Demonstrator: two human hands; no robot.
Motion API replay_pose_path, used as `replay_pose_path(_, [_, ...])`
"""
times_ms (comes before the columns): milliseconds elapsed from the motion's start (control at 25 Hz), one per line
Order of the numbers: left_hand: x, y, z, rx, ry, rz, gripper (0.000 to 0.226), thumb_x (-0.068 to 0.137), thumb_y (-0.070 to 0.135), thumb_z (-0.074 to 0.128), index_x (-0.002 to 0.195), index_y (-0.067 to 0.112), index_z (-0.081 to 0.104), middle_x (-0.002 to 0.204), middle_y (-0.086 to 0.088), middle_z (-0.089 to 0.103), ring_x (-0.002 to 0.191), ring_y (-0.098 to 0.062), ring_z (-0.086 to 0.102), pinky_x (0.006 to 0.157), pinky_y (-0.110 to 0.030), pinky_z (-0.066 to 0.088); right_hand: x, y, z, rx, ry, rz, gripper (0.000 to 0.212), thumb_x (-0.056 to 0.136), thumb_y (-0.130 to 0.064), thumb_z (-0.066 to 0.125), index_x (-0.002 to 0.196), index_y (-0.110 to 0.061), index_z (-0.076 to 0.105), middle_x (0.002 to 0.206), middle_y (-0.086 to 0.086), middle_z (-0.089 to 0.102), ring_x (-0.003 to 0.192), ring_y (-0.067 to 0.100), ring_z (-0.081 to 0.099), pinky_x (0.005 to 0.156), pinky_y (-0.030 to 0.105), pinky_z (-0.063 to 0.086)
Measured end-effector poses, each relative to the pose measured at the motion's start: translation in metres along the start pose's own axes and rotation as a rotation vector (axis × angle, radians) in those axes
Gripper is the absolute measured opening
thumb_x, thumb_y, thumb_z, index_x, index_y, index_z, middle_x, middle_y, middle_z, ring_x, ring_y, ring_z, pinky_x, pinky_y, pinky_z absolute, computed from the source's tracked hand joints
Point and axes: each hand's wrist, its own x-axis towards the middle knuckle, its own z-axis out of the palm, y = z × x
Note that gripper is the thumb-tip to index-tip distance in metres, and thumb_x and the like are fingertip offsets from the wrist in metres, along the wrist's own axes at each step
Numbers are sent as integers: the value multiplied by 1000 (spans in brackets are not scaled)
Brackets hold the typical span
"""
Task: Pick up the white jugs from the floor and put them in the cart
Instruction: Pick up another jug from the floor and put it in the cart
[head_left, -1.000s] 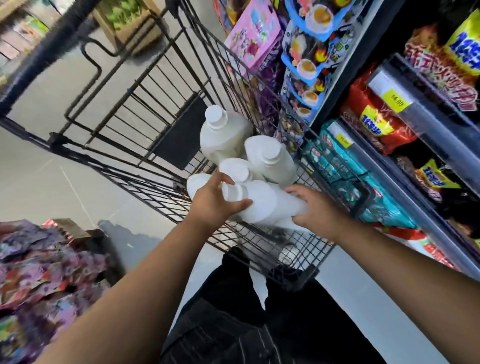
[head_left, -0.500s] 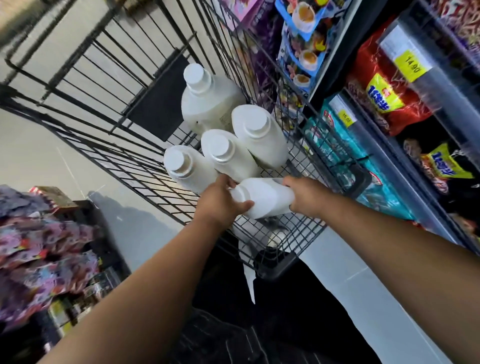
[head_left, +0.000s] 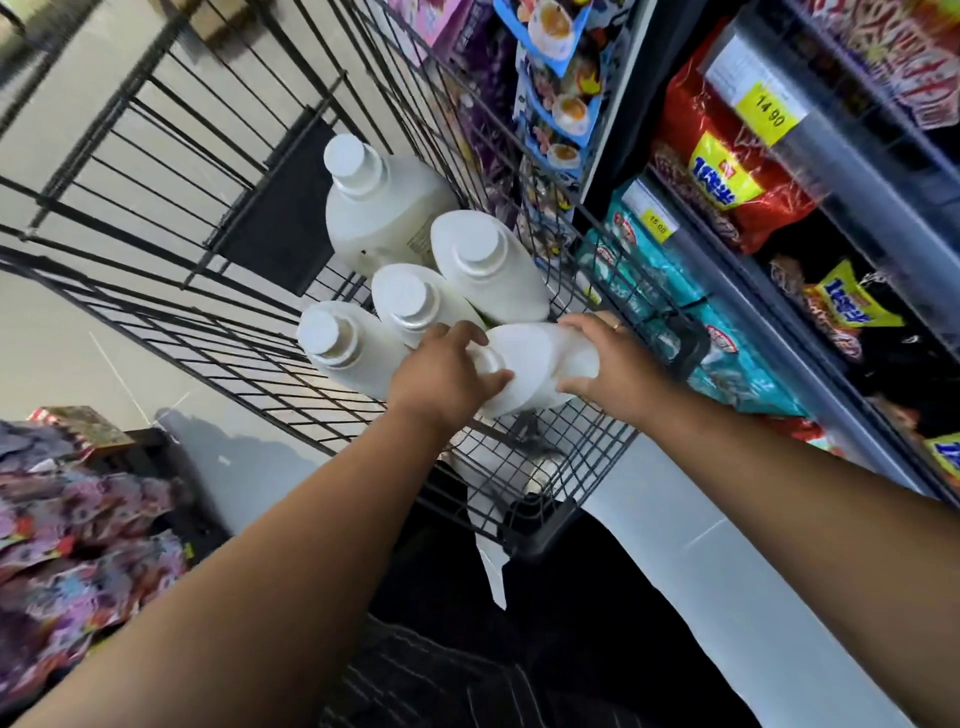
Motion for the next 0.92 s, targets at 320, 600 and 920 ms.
replay_pose_path(320, [6, 19, -13, 109, -105, 215, 65, 80, 38, 75, 135, 23, 43, 131, -8, 50, 112, -35, 58, 90, -42, 48, -72, -9, -16, 234, 290, 165, 74, 73, -26, 83, 136, -28, 45, 138, 2, 44, 120, 15, 50, 85, 15, 36])
replay_pose_path(600, [-11, 29, -52, 189, -133, 536, 78, 77, 38, 79, 142, 21, 41, 144, -9, 40, 121, -35, 54, 94, -43, 45, -142, -53, 3, 435, 633, 330, 76, 76, -32, 80, 140, -30, 39, 146, -1, 41, 127, 15, 47, 95, 21, 33])
replay_pose_path(920, [-83, 80, -75, 191, -301, 993, 78, 81, 46, 75, 147, 30, 35, 151, -5, 38, 128, -22, 52, 98, -31, 44, -250, -106, 46, 690, 1106, 504, 71, 77, -28, 80, 138, -31, 43, 141, -2, 44, 118, 15, 51, 103, 36, 43])
